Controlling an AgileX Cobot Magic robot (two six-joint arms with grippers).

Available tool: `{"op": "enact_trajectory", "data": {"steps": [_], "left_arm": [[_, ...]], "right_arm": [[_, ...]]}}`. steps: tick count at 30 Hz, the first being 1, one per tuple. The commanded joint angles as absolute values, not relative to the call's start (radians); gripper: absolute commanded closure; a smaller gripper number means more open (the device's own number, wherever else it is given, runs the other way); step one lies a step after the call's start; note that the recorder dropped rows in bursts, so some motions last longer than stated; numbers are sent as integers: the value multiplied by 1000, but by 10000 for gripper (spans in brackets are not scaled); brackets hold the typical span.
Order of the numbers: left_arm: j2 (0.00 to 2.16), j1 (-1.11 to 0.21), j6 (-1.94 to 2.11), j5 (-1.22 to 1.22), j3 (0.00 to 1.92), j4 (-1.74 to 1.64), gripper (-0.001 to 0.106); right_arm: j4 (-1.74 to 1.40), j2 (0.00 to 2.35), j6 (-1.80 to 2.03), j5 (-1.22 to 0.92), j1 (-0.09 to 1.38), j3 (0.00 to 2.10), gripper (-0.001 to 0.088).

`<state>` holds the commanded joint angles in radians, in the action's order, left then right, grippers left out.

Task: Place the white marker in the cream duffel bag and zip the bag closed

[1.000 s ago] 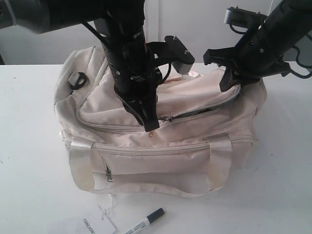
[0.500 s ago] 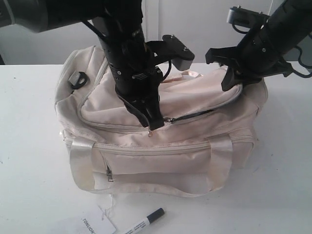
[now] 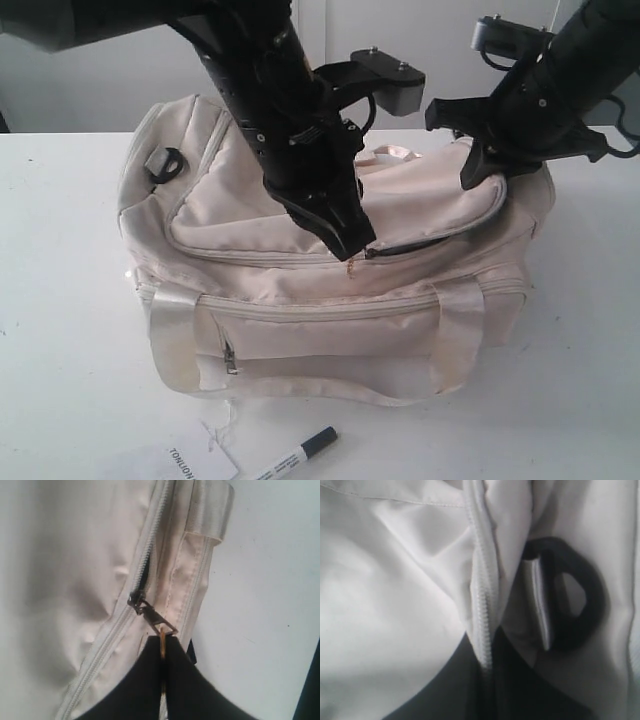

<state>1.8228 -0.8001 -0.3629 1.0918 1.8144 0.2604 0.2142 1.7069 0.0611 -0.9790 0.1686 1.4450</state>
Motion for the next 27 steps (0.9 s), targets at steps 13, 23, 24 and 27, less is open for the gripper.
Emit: {"op": "enact_trajectory", "data": {"steps": [13,23,24,27], "left_arm": [[1823,-800,-343,1006,1814,316,1053],[1823,-800,-343,1005,1814,312,1053],[1823,-800,-343,1005,1814,312,1053],[1823,-800,-343,1005,1814,312,1053]], "right_arm": [[210,1707,56,-1003,169,1445,854],[205,1687,67,-1036,169,1445,500],[199,1680,67,-1039,168,1445,496],[197,1655,72,-1058,147,1445,496]]}}
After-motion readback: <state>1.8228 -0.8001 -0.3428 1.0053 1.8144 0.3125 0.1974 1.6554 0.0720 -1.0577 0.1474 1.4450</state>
